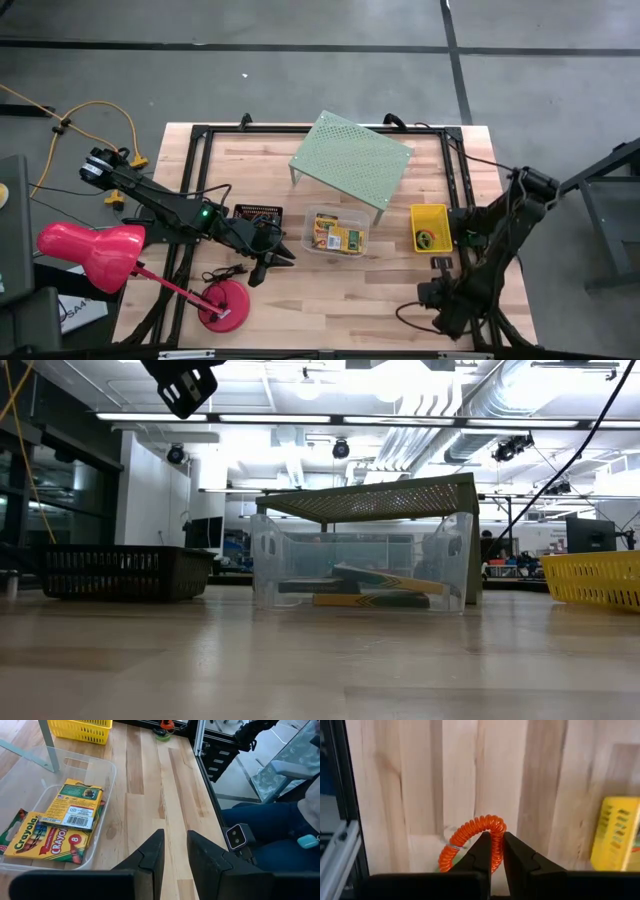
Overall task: Pick & Place Office Desk Supplies
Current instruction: Put the red spring keychain into the yellow bin
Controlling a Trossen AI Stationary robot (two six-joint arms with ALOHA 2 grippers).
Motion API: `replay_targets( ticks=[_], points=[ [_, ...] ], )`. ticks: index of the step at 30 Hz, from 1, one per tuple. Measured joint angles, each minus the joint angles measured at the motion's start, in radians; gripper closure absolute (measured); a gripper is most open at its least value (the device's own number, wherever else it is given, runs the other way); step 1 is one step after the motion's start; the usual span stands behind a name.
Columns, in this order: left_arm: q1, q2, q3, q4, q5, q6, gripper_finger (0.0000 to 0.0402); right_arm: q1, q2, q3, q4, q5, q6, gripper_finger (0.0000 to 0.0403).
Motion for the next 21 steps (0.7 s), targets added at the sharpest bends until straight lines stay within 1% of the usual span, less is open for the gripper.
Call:
replay_targets(
  ticks=[5, 8, 13, 17, 21],
  points=[
    [0.0, 0.0, 0.0, 0.0, 0.0, 0.0, 0.0324, -0.033, -0.042, 0.0, 0.008, 0.049, 0.001, 0.0382],
    [0.0, 0.0, 0.0, 0.0, 0.0, 0.0, 0.0324, -0.052, -0.05, 0.0, 0.009, 0.06, 0.002, 0.0382],
    [0.0, 0.0, 0.0, 0.0, 0.0, 0.0, 0.0324, -0.089, -0.051, 0.0, 0.023, 0.059, 0.005, 0.0382],
    [0.0, 0.0, 0.0, 0.0, 0.0, 0.0, 0.0324, -0.125, -0.051, 0.0, 0.028, 0.034, 0.015, 0.0382],
    [0.0, 0.0, 0.0, 0.0, 0.0, 0.0, 0.0324, -0.161, -0.051, 0.0, -0.002, 0.034, 0.01, 0.0382]
  ],
)
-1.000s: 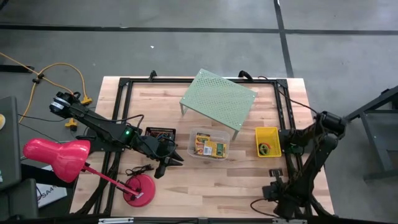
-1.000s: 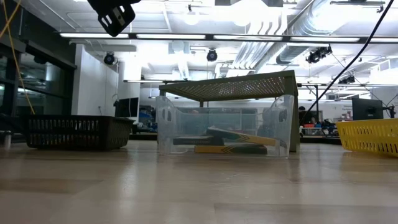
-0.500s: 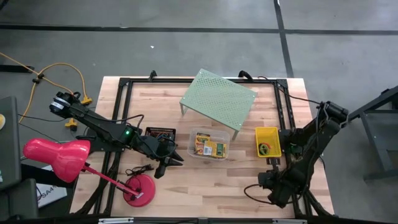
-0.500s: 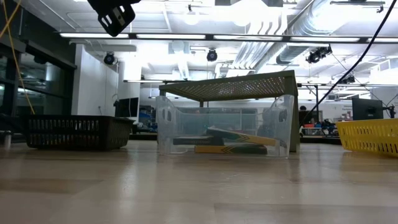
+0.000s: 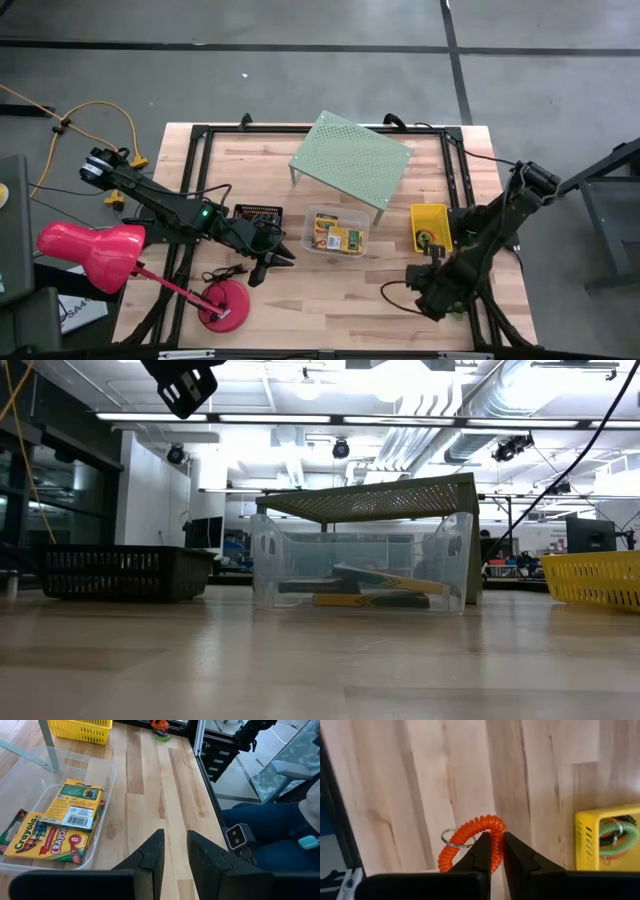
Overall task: Pick & Place Office Desk Supplies
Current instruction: Put the red spring keychain into the yellow bin
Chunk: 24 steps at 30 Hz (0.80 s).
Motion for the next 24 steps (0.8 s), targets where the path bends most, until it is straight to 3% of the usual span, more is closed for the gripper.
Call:
replay_targets(
  ticks=[8, 18, 24],
  points=[
    [0.0, 0.0, 0.0, 0.0, 0.0, 0.0, 0.0324, -0.094, -0.057, -0.025, -0.119, 0.02, -0.017, 0.0382],
    [0.0, 0.0, 0.0, 0.0, 0.0, 0.0, 0.0324, -0.226, -0.29, -0.205, -0.1, 0.035, -0.034, 0.0382],
    [0.0, 0.0, 0.0, 0.0, 0.0, 0.0, 0.0324, -0.295, -0.361, -0.305, -0.098, 0.035, -0.048, 0.0382]
  ],
)
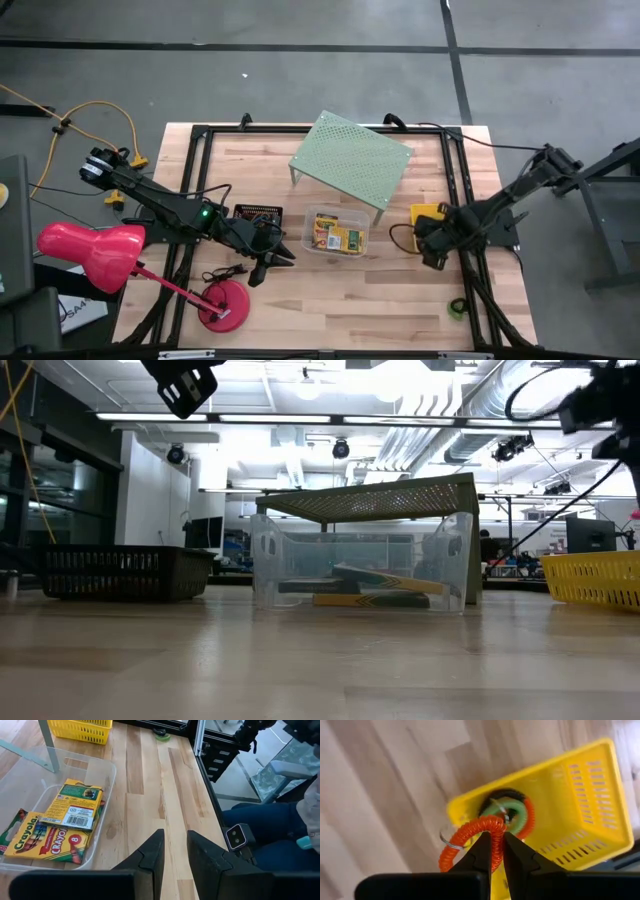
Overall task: Pick & Place Office Desk Supplies
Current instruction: Put the red spring keychain into the yellow bin, then put the black spring keychain into the yellow bin
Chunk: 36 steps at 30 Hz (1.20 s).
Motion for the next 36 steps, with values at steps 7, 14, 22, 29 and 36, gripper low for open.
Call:
replay_targets(
  ticks=[7, 14, 22, 29, 36],
  points=[
    [0.0, 0.0, 0.0, 0.0, 0.0, 0.0, 0.0324, -0.081, -0.036, -0.063, 0.023, 0.028, -0.041, 0.0382],
    [0.0, 0.0, 0.0, 0.0, 0.0, 0.0, 0.0324, -0.152, -0.041, -0.084, 0.034, 0.025, -0.088, 0.0381],
    [0.0, 0.0, 0.0, 0.0, 0.0, 0.0, 0.0324, -0.183, -0.041, -0.083, 0.049, 0.022, -0.112, 0.0339],
    [0.0, 0.0, 0.0, 0.0, 0.0, 0.0, 0.0324, -0.182, -0.041, -0.083, 0.051, 0.018, -0.112, 0.0307],
    [0.0, 0.0, 0.0, 0.0, 0.0, 0.0, 0.0324, -0.182, -0.041, -0.082, 0.062, 0.018, -0.111, 0.0309]
  ],
)
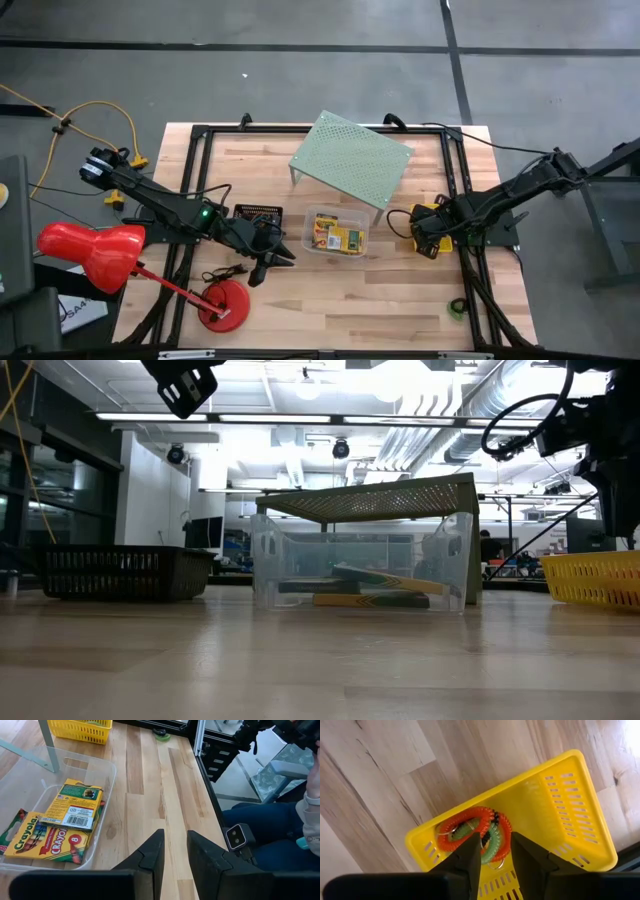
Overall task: Pick & Place Office Desk Supplies
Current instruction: Put the black spring keychain into the yellow bin
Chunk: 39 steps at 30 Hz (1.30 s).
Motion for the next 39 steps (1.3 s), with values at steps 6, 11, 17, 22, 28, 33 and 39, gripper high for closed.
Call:
replay_targets(
  ticks=[6, 11, 17, 22, 28, 33, 39],
  points=[
    [0.0, 0.0, 0.0, 0.0, 0.0, 0.0, 0.0324, 0.001, 0.0, 0.0, 0.02, -0.028, -0.03, 0.0311],
    [0.0, 0.0, 0.0, 0.0, 0.0, 0.0, 0.0324, 0.008, 0.0, 0.0, 0.104, -0.19, -0.073, 0.0312],
    [0.0, 0.0, 0.0, 0.0, 0.0, 0.0, 0.0324, 0.118, 0.01, 0.0, 0.185, -0.224, -0.034, 0.0312],
    [0.0, 0.0, 0.0, 0.0, 0.0, 0.0, 0.0324, 0.232, 0.01, 0.0, 0.237, -0.21, 0.089, 0.0312],
    [0.0, 0.0, 0.0, 0.0, 0.0, 0.0, 0.0324, 0.365, 0.01, 0.0, 0.249, -0.204, 0.234, 0.0312],
    [0.0, 0.0, 0.0, 0.0, 0.0, 0.0, 0.0324, 0.429, 0.016, 0.0, 0.296, -0.197, 0.232, 0.0312],
    [0.0, 0.0, 0.0, 0.0, 0.0, 0.0, 0.0324, 0.471, 0.092, 0.0, 0.367, -0.225, 0.127, 0.0312]
  ],
)
